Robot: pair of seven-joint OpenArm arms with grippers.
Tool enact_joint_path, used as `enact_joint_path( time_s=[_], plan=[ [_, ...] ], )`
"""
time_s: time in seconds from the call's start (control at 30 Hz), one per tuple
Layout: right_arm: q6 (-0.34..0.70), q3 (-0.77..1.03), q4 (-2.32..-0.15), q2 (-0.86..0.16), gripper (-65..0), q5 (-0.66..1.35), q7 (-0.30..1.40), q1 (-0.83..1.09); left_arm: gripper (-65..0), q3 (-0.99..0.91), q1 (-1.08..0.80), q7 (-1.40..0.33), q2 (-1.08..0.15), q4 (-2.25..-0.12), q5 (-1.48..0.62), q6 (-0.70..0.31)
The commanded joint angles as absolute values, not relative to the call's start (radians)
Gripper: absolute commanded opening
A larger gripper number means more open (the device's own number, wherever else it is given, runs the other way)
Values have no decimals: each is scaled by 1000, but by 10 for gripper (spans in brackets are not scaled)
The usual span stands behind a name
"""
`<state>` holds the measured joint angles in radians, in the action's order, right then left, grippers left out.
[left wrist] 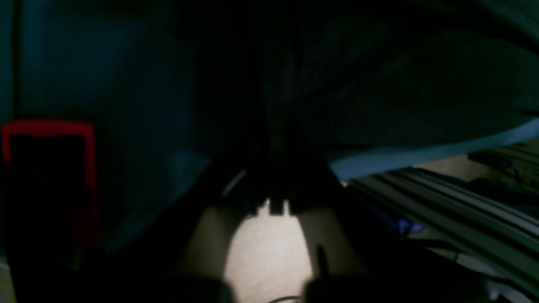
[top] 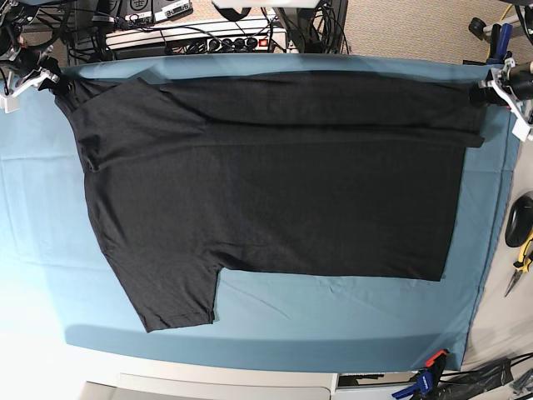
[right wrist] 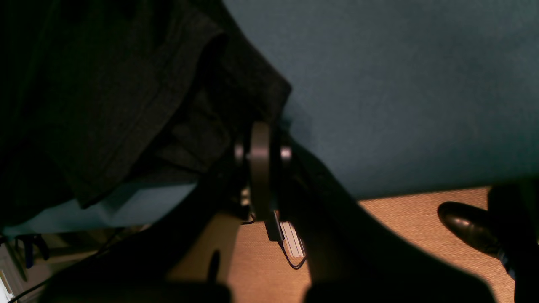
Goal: Fold the T-shirt properly
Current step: 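Release the folded edge and raise both grippers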
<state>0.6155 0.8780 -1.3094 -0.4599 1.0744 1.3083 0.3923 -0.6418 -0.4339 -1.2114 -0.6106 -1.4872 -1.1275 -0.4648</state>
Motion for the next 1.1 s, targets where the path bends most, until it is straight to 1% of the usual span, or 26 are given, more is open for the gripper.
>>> enact_joint_path(
  time_s=[0.0,0.13,0.7,0.8,0.83,0.87,0.9,0.93,0.97,1.0,1.07],
  plan=[
    [610,886,-1315,-479,-650,1013,1340,411,-650,-655,-446,-1208,-640,-1498,-1131,-466],
    [610,886,-1315,-476,-650,1009,1341,425,-650,-655,-472,-1208,-631,-1498,-1131,-466],
    [610,886,-1315,-474,-650,987,1335,455,-650,-655,-471,-1204,-620,-1498,-1138,-470],
    [611,886,-1315,-474,-650,955,1328,455,-650,-655,-471,-1205,-620,-1498,-1139,-512],
    [611,886,-1315,-474,-650,951,1328,455,-618,-655,-471,-1206,-620,-1498,-1139,-524],
    [616,886,-1315,-474,-650,951,1326,455,-522,-655,-471,-1206,-620,-1498,-1139,-525],
    [625,886,-1315,-474,-581,949,1323,455,-427,-655,-471,-1205,-620,-1498,-1139,-525],
    [630,886,-1315,-474,-508,949,1320,455,-350,-655,-471,-1205,-620,-1498,-1139,-525],
    [632,886,-1315,-474,-450,949,1313,455,-307,-655,-471,-1205,-620,-1498,-1139,-524],
    [632,886,-1315,-474,-420,949,1307,455,-301,-655,-471,-1205,-620,-1498,-1138,-521],
    [632,886,-1315,-474,-416,949,1292,454,-302,-655,-471,-1205,-620,-1498,-1138,-521]
  ],
)
